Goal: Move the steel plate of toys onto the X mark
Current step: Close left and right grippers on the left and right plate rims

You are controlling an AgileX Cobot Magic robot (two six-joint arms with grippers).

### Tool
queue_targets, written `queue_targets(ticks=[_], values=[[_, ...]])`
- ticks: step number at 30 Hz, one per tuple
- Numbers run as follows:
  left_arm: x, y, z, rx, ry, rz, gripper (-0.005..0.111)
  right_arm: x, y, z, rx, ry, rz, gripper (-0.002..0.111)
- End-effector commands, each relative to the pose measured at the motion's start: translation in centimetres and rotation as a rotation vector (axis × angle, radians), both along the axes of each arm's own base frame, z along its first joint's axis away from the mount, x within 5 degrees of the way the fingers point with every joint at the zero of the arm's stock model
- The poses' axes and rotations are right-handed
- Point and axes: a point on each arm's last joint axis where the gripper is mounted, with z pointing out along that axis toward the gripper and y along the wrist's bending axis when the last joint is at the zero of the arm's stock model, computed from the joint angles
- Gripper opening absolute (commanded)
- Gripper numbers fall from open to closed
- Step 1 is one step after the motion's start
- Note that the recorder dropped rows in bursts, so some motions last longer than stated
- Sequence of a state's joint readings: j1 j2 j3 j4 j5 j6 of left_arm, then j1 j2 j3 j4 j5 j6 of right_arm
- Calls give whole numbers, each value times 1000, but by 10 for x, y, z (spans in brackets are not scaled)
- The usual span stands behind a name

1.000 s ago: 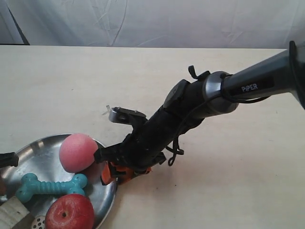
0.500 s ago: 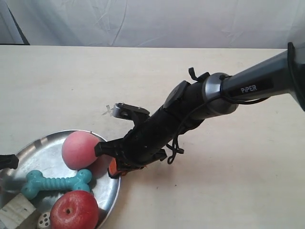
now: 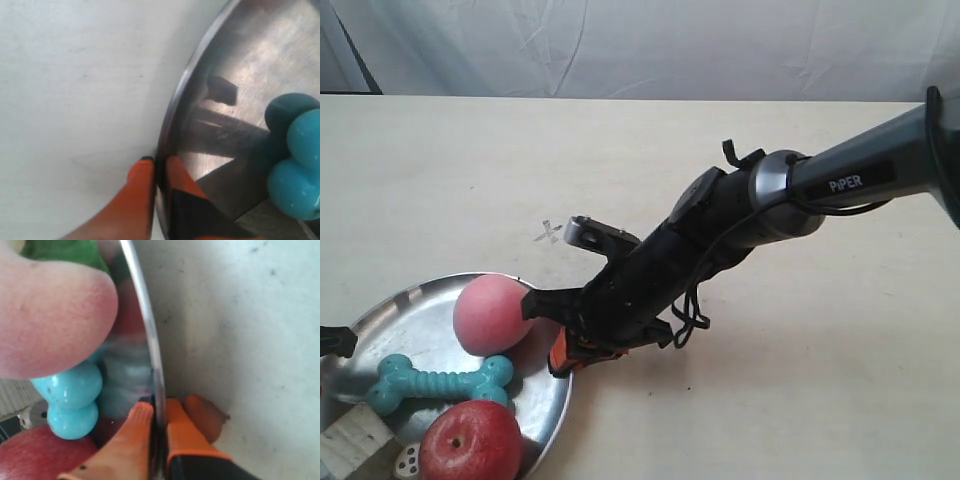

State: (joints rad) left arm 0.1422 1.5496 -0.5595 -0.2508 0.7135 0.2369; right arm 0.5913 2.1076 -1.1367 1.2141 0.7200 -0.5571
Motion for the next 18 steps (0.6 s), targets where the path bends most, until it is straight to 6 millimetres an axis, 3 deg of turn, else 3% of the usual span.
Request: queue_targets(ticks=[1, 14, 18], values=[[2, -17, 5, -162, 40, 119, 0, -13, 15, 12, 122, 115, 30, -1], [7, -25, 23, -284, 103, 10, 0, -15, 18, 17, 170, 177, 11, -1], [13, -26, 31, -307, 101, -4, 0, -7, 8, 19, 198, 199, -17, -1]])
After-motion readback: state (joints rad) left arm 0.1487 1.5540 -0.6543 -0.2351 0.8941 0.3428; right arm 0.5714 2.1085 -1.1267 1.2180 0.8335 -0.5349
